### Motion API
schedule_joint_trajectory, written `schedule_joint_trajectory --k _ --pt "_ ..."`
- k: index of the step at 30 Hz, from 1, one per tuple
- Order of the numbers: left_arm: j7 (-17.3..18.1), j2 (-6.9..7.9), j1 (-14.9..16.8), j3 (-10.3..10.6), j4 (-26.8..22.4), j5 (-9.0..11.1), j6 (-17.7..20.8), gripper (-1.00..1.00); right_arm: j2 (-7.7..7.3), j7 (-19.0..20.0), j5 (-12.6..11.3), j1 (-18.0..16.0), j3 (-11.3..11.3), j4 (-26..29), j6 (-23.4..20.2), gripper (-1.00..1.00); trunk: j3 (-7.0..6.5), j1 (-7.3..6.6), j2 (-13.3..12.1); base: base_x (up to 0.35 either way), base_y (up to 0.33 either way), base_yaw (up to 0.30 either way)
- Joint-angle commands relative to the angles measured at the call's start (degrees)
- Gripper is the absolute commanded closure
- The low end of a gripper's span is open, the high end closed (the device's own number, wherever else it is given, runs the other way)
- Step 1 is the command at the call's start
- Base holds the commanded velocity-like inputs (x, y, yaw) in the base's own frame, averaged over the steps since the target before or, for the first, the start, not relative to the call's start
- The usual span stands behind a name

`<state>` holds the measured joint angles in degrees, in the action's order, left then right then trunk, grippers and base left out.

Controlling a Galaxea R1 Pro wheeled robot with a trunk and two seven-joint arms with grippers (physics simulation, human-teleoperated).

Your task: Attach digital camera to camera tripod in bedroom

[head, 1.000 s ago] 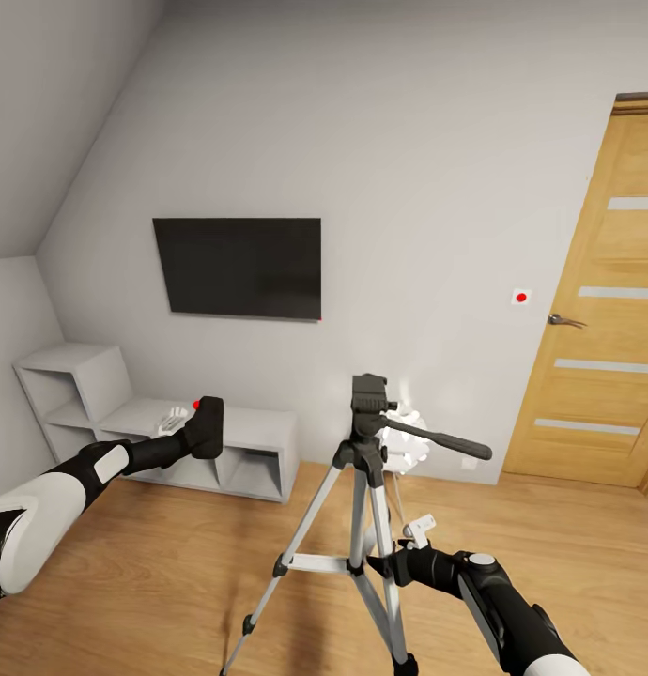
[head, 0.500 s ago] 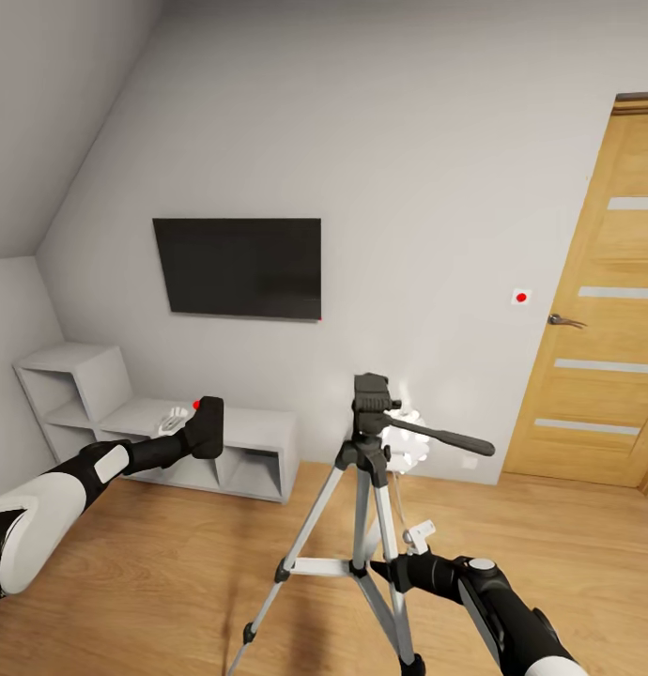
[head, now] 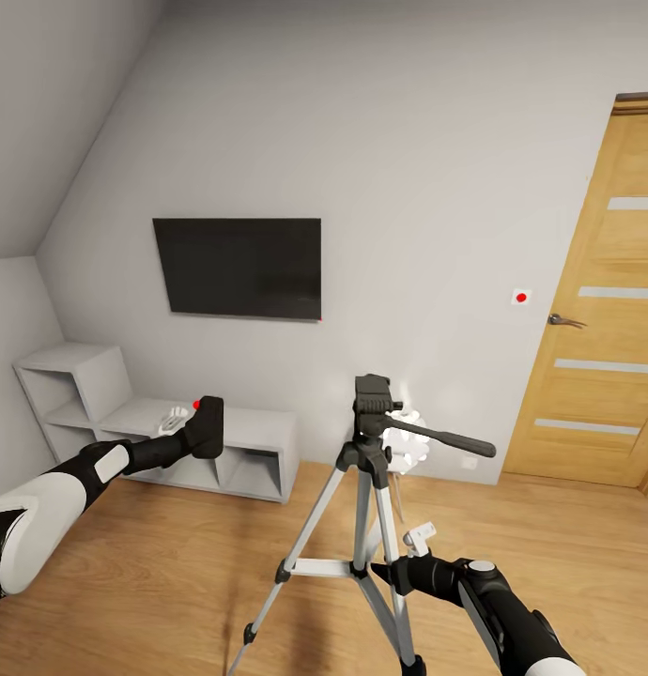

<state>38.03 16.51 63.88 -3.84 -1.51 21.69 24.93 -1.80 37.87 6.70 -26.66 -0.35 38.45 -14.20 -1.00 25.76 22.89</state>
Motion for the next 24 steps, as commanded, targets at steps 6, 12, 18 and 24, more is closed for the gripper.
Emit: schedule_joint_trajectory --k 6,12,18,24 --pt "0.26 -0.07 0.01 -0.6 -0.33 0.1 0.51 1.0 -0.04 0.28 0.78 0.01 -0.09 0.05 -0.2 1.0 0.03 0.03 0.03 0.0 0.0 0.0" --pt "0.37 -0.84 0.02 -0.64 -2.37 0.1 1.35 1.0 -0.06 0.37 0.82 -0.01 -0.09 0.04 -0.21 1.0 0.03 0.03 0.03 0.0 0.0 0.0" --pt "-0.51 -2.86 0.02 -0.57 -15.56 0.12 10.66 1.0 -0.07 0.42 0.92 -0.01 -0.09 0.04 -0.21 1.0 0.03 0.03 0.03 0.0 0.0 0.0" --pt "-8.88 -5.37 0.08 -0.76 -39.89 0.66 29.69 1.0 -0.11 0.56 0.94 0.02 -0.09 0.05 -0.21 1.0 0.03 0.03 0.03 0.0 0.0 0.0"
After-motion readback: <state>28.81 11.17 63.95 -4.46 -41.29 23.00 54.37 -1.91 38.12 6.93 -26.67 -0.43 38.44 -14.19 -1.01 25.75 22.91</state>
